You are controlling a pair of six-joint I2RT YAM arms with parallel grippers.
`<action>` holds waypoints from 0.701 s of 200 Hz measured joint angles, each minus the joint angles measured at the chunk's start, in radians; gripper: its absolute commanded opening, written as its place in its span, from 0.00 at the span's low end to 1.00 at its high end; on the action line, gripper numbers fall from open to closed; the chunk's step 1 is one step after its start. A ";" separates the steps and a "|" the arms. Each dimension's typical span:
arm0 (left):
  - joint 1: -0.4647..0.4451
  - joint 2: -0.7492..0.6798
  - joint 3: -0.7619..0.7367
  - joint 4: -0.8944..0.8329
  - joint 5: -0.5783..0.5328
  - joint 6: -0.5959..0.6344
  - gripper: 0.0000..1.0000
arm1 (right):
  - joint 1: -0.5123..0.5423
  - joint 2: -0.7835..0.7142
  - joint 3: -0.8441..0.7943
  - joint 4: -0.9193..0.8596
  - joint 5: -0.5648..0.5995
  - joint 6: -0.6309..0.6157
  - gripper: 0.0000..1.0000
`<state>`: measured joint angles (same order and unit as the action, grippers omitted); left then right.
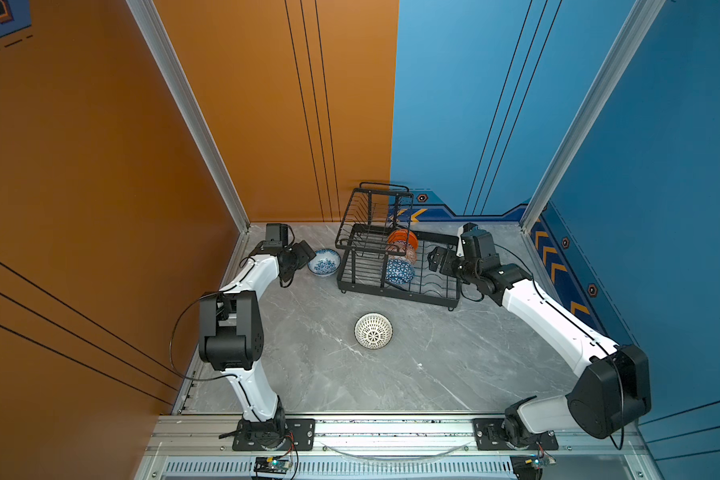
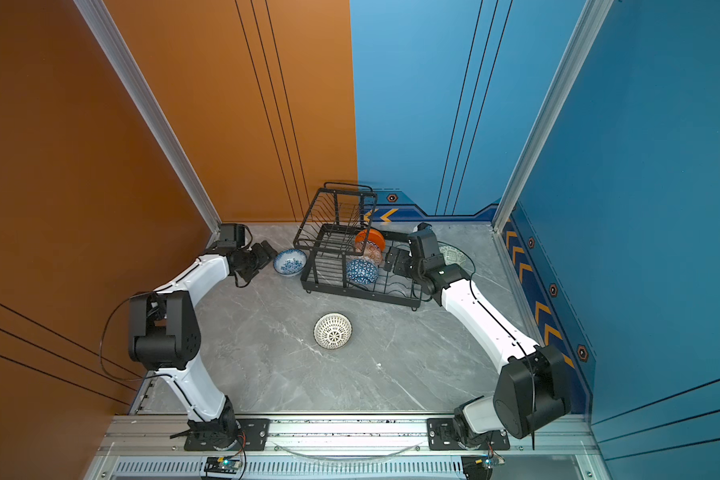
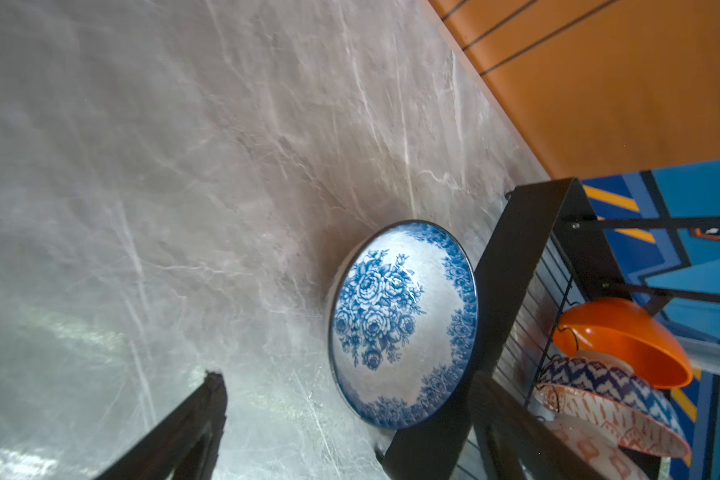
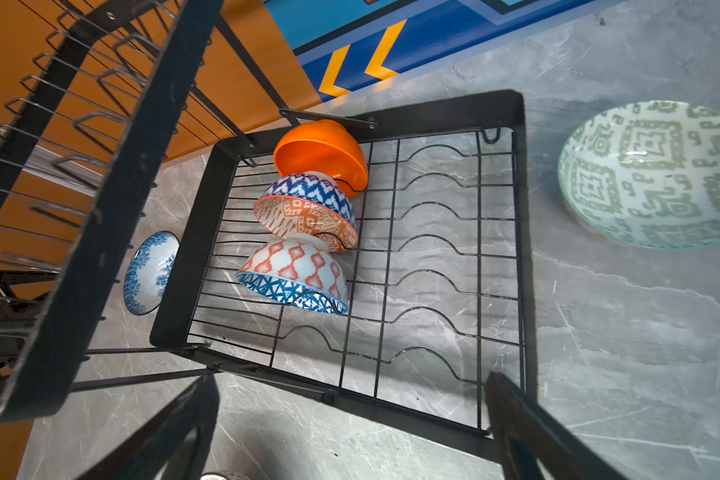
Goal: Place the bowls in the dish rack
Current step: 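Lower the left gripper onto the blue-and-white floral bowl's rim and grasp it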
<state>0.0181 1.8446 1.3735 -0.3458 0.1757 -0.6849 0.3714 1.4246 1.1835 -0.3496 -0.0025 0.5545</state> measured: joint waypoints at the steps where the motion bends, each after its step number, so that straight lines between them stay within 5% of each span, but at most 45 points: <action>1: -0.001 0.002 0.002 -0.001 0.000 0.001 0.84 | -0.001 0.000 -0.001 0.001 -0.001 0.000 1.00; 140: -0.055 0.169 0.121 -0.117 -0.064 0.096 0.40 | -0.039 -0.061 -0.054 0.037 -0.059 0.030 1.00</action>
<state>-0.0372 2.0140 1.4948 -0.4633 0.1120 -0.5892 0.3325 1.3640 1.1297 -0.3122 -0.0612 0.5846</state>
